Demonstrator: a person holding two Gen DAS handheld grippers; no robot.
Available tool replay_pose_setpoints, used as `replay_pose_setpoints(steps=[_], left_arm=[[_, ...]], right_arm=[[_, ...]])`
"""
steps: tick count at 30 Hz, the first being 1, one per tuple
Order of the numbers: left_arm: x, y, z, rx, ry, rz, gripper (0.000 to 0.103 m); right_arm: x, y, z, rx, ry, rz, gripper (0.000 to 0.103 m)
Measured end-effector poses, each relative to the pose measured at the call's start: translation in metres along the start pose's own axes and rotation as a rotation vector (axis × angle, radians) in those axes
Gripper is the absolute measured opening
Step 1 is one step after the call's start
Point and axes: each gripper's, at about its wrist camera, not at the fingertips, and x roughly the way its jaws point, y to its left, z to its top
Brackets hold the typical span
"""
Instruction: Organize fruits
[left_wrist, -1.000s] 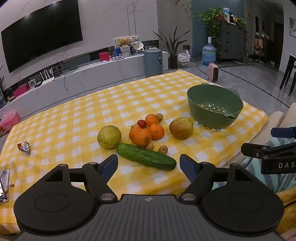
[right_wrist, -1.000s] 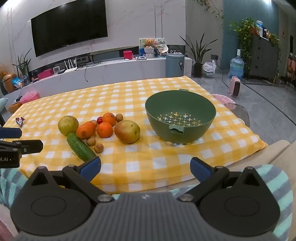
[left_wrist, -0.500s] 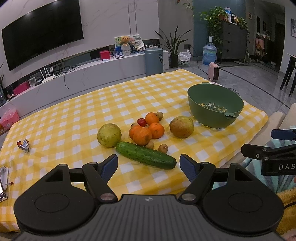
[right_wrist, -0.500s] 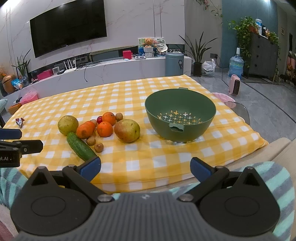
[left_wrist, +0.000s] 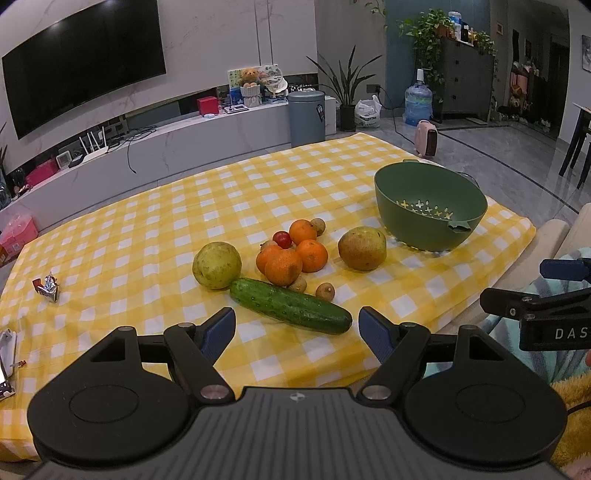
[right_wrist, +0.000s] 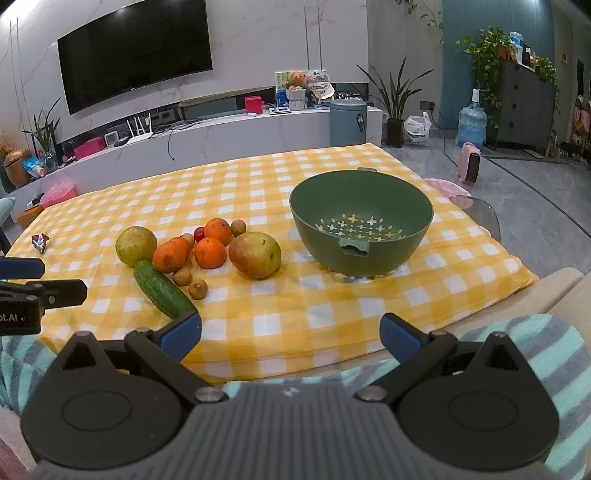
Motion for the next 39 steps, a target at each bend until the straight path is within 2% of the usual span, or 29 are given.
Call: replay_pose_setpoints(steps=[11,18,24,26,29,30,32,34,37,39], left_arm=[[0.001,0.002,0.001,-0.037,0.008,-0.031,0.089],[0.005,0.003,0.005,0.002,0.013,-0.024,0.089],[0.006,0.001,0.015,0.059,-0.018,-0.065,0.088],[0.005,0.000,0.019,0.066,-0.070,-0.082,0.088],[0.008,0.000,0.027,0.067,-0.067,-0.096,0.086],[0.011,0.002,0.030,0.061,-0.037,-0.103,0.086],[0.017,0.005,0.035,0.053,-0.008,-0.103,0.083],[0.024,0.012,0.039,0.033,0.037,-0.108,0.081],[0.035,0.025,0.045,0.005,0.075,-0.098,0.069],[0.041,0.035,0.047,-0.017,0.091,-0.092,0.067]], right_arm=[[0.005,0.000,-0.001,0.002,0.018,0.004,0.099],[0.010,0.005,-0.001,-0.014,0.017,0.050,0.099],[0.021,0.007,0.006,-0.021,0.023,0.078,0.099],[0.025,0.005,0.009,0.002,0.026,0.091,0.099],[0.034,0.001,0.015,0.041,0.042,0.110,0.098],[0.037,0.000,0.017,0.050,0.048,0.117,0.097],[0.045,0.000,0.022,0.054,0.060,0.134,0.081],[0.051,0.002,0.025,0.052,0.068,0.153,0.078],[0.061,0.004,0.031,0.070,0.070,0.195,0.077],[0.069,0.007,0.035,0.061,0.064,0.225,0.070]])
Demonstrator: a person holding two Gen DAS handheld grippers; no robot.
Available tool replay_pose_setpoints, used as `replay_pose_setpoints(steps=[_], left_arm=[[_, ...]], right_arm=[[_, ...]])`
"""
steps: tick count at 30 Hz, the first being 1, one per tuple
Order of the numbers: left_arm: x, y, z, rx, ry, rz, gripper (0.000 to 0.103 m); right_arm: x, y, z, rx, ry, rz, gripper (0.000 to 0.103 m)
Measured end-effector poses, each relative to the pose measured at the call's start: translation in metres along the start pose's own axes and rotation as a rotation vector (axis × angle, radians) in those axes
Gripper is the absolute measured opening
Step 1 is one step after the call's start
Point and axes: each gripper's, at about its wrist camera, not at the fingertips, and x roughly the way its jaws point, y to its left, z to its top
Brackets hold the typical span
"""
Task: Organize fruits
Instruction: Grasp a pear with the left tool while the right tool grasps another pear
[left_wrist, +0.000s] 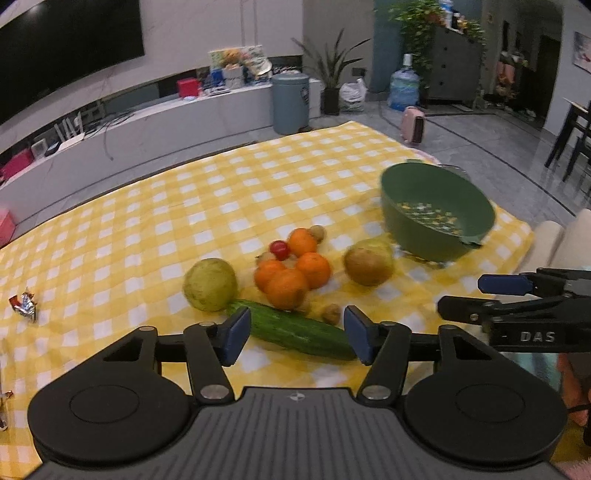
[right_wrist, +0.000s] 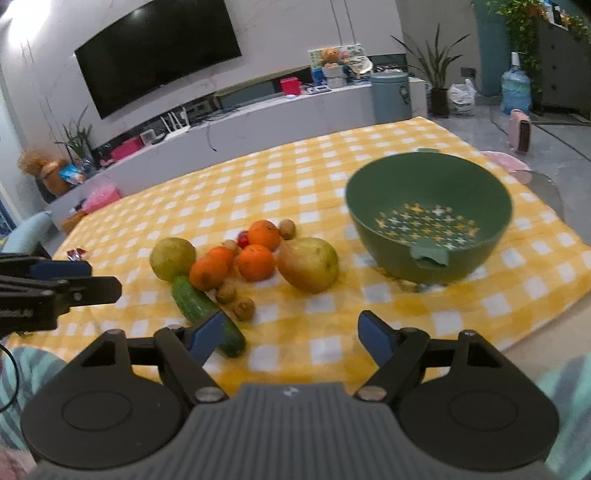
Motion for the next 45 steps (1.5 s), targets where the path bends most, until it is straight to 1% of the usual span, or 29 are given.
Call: replay_pose_setpoints(steps=[1,2,4,6,8,9,10,11,13,16,17,19,22,24,25,26,28,36,39,40,42,43,45], left_arm=[[0.002,0.004,0.002,-0.003,0.000,0.003,0.067],[0.005,0.009,0.004,-0.004,-0.004,0.007,0.067],[0.010,0.016,0.007,-0.003,-0.018,0.047,0.067],[0.016,0.024,0.012,-0.006,-0.007,0.088,0.067],[0.022,0.032,0.017,-0.026,0.001,0.101,0.068],[0.024,0.037,0.020,-0.045,-0.004,0.101,0.070],[0.027,0.043,0.022,-0.062,-0.013,0.094,0.073],[0.030,0.048,0.024,-0.075,-0.007,0.084,0.076],[0.040,0.058,0.027,-0.110,0.017,0.066,0.078],[0.057,0.072,0.030,-0.158,0.028,0.030,0.086],[0.065,0.076,0.031,-0.171,0.043,0.018,0.086],[0.078,0.083,0.032,-0.182,0.070,0.005,0.086],[0.095,0.090,0.033,-0.189,0.103,0.030,0.086],[0.104,0.095,0.031,-0.194,0.110,0.034,0.086],[0.108,0.097,0.030,-0.196,0.115,0.036,0.086],[0.113,0.100,0.029,-0.198,0.124,0.037,0.087],[0.121,0.105,0.027,-0.199,0.132,0.030,0.087],[0.138,0.120,0.024,-0.270,0.131,-0.002,0.087],[0.143,0.126,0.023,-0.303,0.130,-0.006,0.086],[0.144,0.127,0.023,-0.309,0.133,-0.007,0.084],[0.147,0.126,0.023,-0.305,0.141,-0.004,0.081],[0.147,0.125,0.023,-0.299,0.144,0.000,0.080],[0.148,0.124,0.023,-0.296,0.142,0.000,0.079]], right_arm=[[0.003,0.001,0.002,-0.005,0.004,0.004,0.067],[0.008,0.002,0.004,-0.013,0.005,0.006,0.067],[0.015,0.004,0.008,-0.034,0.004,0.006,0.067],[0.023,0.007,0.012,-0.057,-0.001,-0.012,0.067],[0.033,0.010,0.016,-0.075,0.009,-0.032,0.067],[0.039,0.009,0.018,-0.071,0.015,-0.034,0.067],[0.043,0.008,0.020,-0.057,0.022,-0.030,0.068],[0.048,0.007,0.022,-0.046,0.032,-0.031,0.068],[0.059,0.005,0.026,-0.031,0.058,-0.045,0.068],[0.074,0.002,0.031,-0.007,0.081,-0.057,0.068],[0.079,0.001,0.032,0.002,0.088,-0.064,0.068],[0.089,-0.002,0.034,0.032,0.102,-0.078,0.068],[0.103,-0.007,0.036,0.065,0.120,-0.090,0.068],[0.111,-0.008,0.036,0.070,0.130,-0.097,0.068],[0.114,-0.009,0.037,0.070,0.137,-0.099,0.069],[0.117,-0.009,0.037,0.075,0.143,-0.098,0.073],[0.123,-0.011,0.038,0.089,0.150,-0.097,0.075],[0.147,-0.017,0.042,0.113,0.171,-0.113,0.075],[0.155,-0.016,0.043,0.110,0.180,-0.117,0.075],[0.157,-0.016,0.044,0.106,0.182,-0.117,0.074],[0.159,-0.015,0.045,0.102,0.186,-0.115,0.073],[0.160,-0.015,0.045,0.098,0.190,-0.114,0.070],[0.161,-0.014,0.045,0.085,0.189,-0.117,0.069]])
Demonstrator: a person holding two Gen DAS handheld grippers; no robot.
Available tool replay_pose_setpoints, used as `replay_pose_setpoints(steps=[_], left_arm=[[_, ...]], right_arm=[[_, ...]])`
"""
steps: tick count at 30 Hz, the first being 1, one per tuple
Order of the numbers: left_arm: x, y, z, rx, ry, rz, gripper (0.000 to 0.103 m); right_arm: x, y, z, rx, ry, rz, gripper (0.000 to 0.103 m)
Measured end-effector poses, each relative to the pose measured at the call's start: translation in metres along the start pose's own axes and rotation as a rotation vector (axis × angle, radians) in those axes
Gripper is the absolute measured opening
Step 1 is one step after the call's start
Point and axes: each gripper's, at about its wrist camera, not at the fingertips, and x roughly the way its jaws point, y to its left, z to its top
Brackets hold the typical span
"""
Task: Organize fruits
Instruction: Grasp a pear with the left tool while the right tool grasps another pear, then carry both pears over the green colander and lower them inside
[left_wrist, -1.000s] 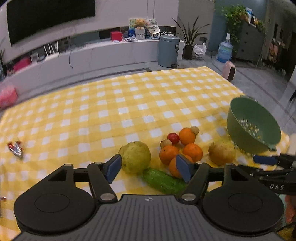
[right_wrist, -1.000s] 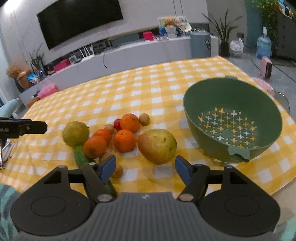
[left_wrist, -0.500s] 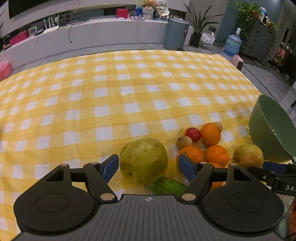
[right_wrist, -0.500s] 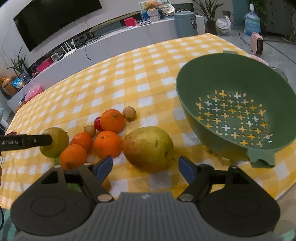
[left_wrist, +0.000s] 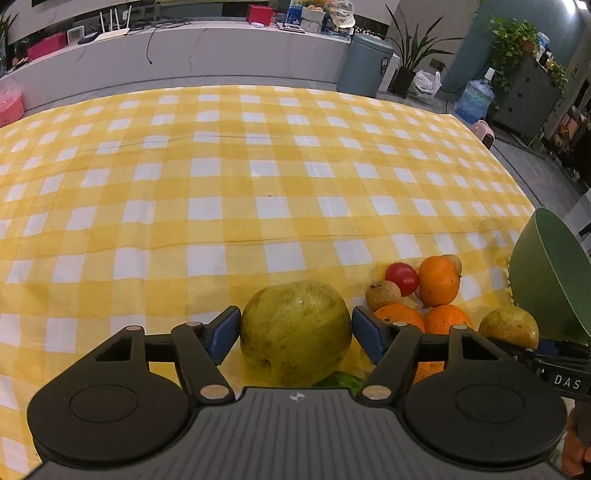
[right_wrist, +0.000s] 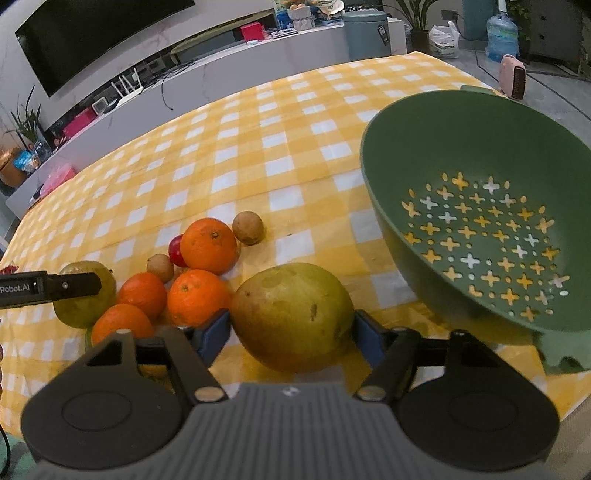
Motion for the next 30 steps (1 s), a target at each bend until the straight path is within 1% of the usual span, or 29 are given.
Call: replay_pose_setpoints(steps=[3,4,10,13,17,22,26,30], left_arm=[[0.000,-0.001,0.000,0.002,0.001,0.000,0.078],[0.001,-0.002,0.000,0.001,0.004,0.000,0.076],[0.003,-0.019,-0.001,0.069,-0.006,0.067,0.075],[0.002,-0.021,0.000,0.069,-0.001,0.086,0.075],[-0.011,-0.022,0.000,0.036,-0.024,0.095,0.074],[-0.035,-0.031,0.002,0.032,-0.057,0.104,0.074],[-0.058,-0.045,0.005,0.030,-0.081,0.081,0.074],[-0.080,-0.067,0.009,0.049,-0.110,0.040,0.074]], right_arm=[[0.001,0.001,0.001,-0.018,-0.003,-0.006,0.068],[0.001,0.001,0.001,-0.021,-0.004,-0.006,0.068],[0.000,0.003,0.000,-0.049,-0.010,-0.009,0.067],[0.000,0.003,0.000,-0.061,-0.010,-0.004,0.067],[-0.005,0.000,-0.003,-0.058,-0.006,0.003,0.067],[-0.024,0.004,-0.004,-0.092,-0.036,0.052,0.067],[-0.050,0.008,0.000,-0.133,-0.080,0.111,0.067],[-0.074,0.008,0.005,-0.181,-0.112,0.139,0.067]])
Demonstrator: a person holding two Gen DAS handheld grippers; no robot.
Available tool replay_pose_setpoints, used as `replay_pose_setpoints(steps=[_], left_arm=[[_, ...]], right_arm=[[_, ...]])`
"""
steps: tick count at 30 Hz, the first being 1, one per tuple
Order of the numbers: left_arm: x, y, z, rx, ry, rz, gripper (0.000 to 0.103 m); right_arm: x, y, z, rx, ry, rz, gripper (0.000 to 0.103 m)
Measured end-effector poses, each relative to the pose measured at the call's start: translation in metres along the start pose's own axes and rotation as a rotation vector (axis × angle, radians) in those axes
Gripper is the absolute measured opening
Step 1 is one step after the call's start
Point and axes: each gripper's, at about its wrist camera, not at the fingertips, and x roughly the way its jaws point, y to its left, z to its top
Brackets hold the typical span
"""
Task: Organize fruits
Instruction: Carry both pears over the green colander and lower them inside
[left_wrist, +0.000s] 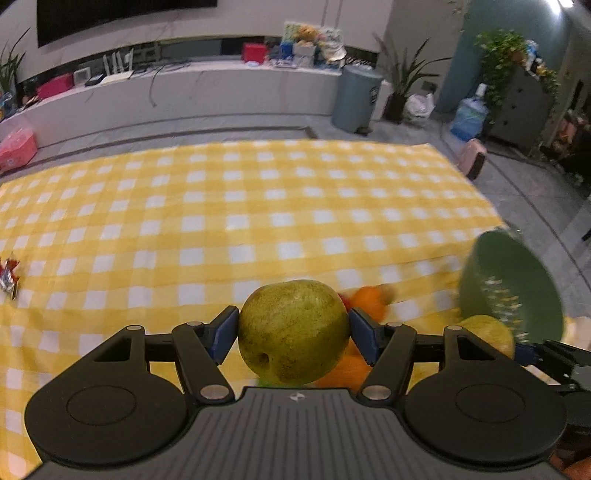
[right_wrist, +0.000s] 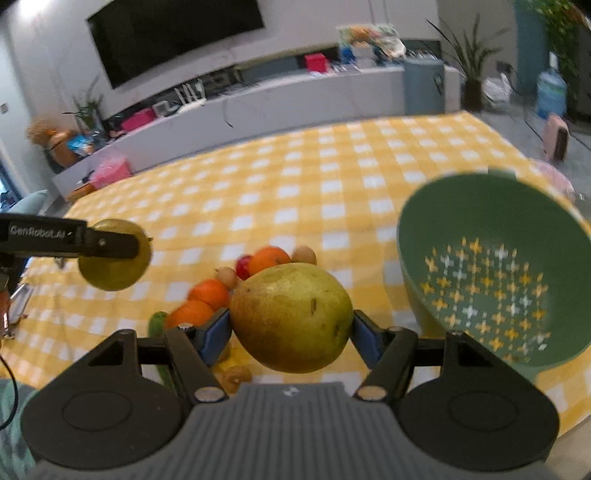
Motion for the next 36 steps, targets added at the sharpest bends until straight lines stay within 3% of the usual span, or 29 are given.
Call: replay_pose_setpoints(steps=[9,19,26,36], left_arm=[[-0.020,-0.069,0.013,0.087,-0.041,-0.113,0.074],[0.003,-0.160,0.020,0.203,-0.006,-0.229,0.074],[0.042,-0.207,0.018,0.276,0.075,-0.274,0.074],[0.089,-0.232,0.008,0.398,0.190,-0.234,0.074]], right_arm=[[-0.047,-0.030,0.014,-0.102,-0.041,0.001,0.067],[-0.068,-0.092,0.028,-0.157,-0.011,-0.054,0.067],[-0.052,-0.132,0.034,-0.188,0.065,-0.070,0.067],[-0.002,-0.165,0.038,-0.231,0.228,-0.017,0.067]])
